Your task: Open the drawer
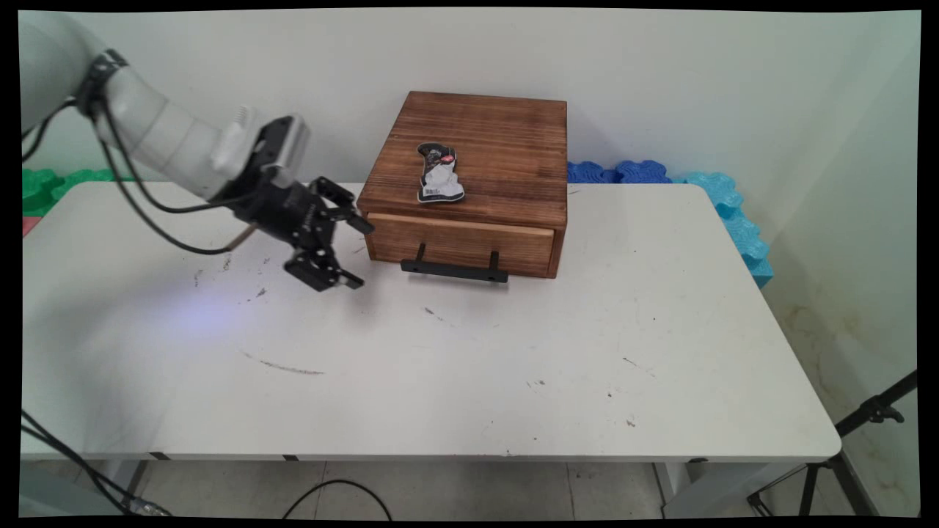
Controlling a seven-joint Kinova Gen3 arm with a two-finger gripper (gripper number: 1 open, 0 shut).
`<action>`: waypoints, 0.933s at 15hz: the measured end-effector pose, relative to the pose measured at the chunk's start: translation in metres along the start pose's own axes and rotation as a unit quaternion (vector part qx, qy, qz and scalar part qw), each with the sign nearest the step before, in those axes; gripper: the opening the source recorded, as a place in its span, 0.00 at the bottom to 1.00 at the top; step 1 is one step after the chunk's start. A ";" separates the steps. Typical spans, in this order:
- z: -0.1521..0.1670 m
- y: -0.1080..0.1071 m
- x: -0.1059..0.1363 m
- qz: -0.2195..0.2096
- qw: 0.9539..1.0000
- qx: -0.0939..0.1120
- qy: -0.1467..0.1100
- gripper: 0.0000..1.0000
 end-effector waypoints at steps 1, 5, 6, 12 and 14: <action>0.008 -0.001 0.008 0.004 1.000 0.002 -0.004 1.00; 0.035 -0.003 0.032 0.012 1.000 0.008 -0.018 1.00; 0.043 -0.003 0.038 0.014 1.000 0.010 -0.023 1.00; 0.088 -0.006 0.061 0.023 0.998 0.019 -0.051 1.00; 0.101 -0.006 0.066 0.024 0.998 0.020 -0.059 1.00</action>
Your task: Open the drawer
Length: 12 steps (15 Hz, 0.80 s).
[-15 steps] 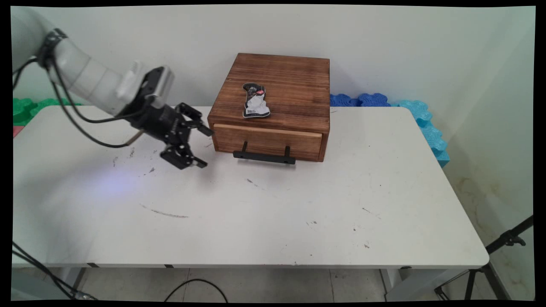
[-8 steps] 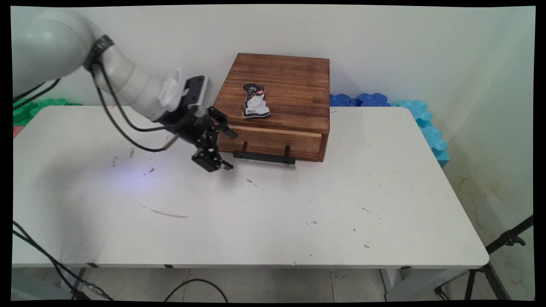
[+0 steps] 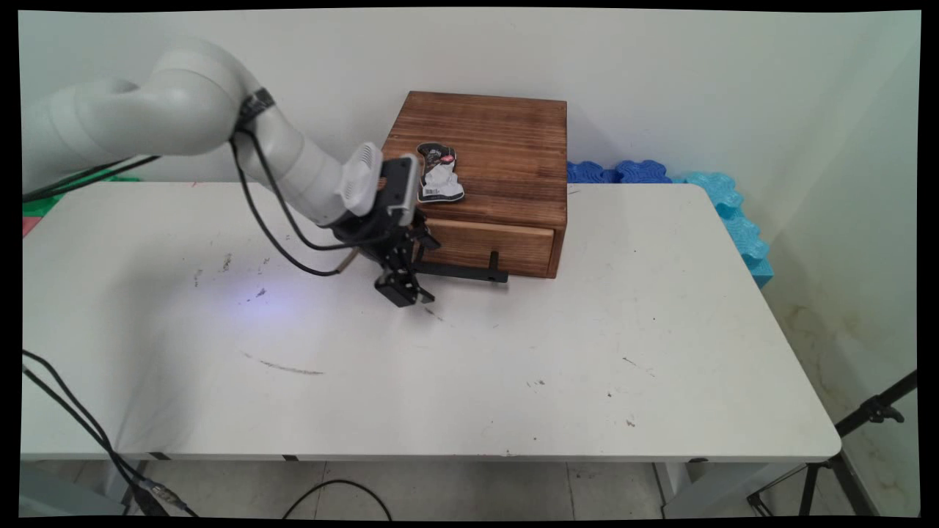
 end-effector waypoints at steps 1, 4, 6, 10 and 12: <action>0.006 0.000 0.003 0.001 1.000 0.001 -0.004 1.00; 0.019 0.000 0.010 0.002 1.000 0.003 -0.011 1.00; 0.028 0.000 0.014 0.004 1.000 0.005 -0.018 1.00; 0.043 0.000 0.019 0.007 1.000 0.007 -0.028 1.00; 0.049 0.001 0.020 0.007 0.999 0.007 -0.032 1.00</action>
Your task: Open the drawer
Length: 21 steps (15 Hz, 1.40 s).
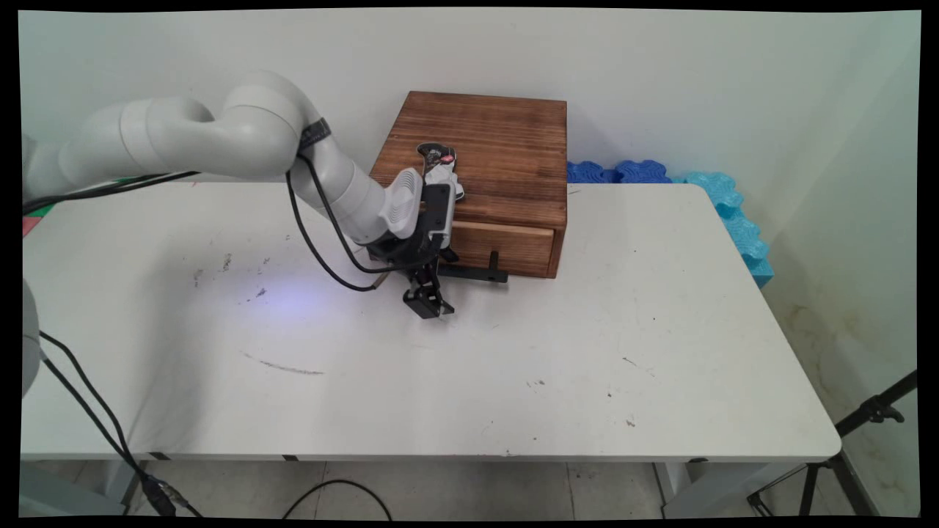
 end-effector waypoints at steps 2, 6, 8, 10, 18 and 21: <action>0.005 0.000 0.001 0.001 1.000 0.000 -0.004 1.00; 0.014 0.000 0.003 0.000 1.000 0.000 -0.011 1.00; 0.017 0.001 0.004 -0.001 1.000 -0.001 -0.014 1.00; 0.019 0.004 0.004 -0.002 1.000 -0.003 -0.016 1.00; 0.014 0.026 0.011 -0.011 1.000 -0.020 -0.020 1.00; 0.010 0.038 0.013 -0.013 0.999 -0.029 -0.021 1.00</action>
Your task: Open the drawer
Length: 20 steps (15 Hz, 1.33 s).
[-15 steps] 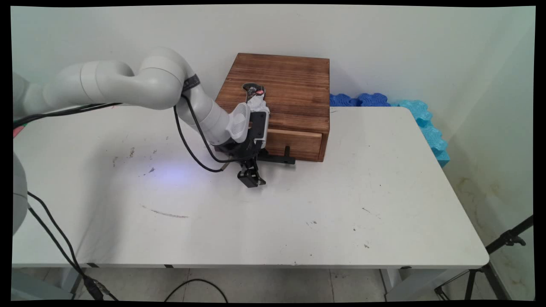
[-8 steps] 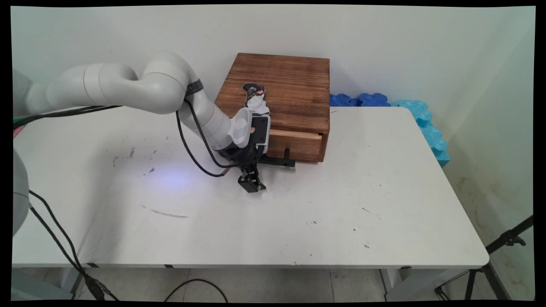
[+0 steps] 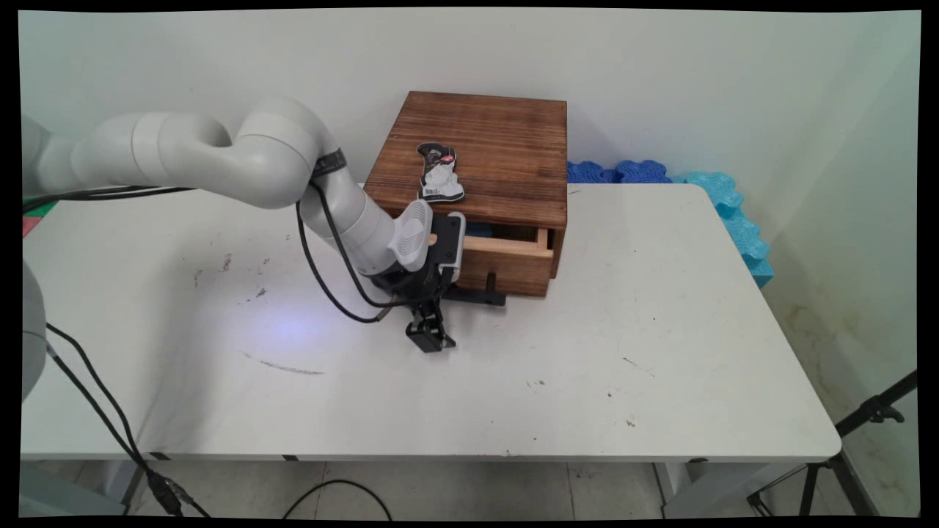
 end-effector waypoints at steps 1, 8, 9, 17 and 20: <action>-0.001 0.005 0.001 -0.001 1.000 -0.003 0.000 1.00; -0.010 0.035 0.003 -0.003 1.000 -0.024 -0.003 1.00; -0.012 0.040 0.002 -0.003 1.000 -0.026 -0.004 1.00; -0.026 0.078 0.002 -0.004 0.999 -0.051 -0.006 1.00; -0.032 0.092 0.002 -0.004 0.998 -0.060 -0.006 1.00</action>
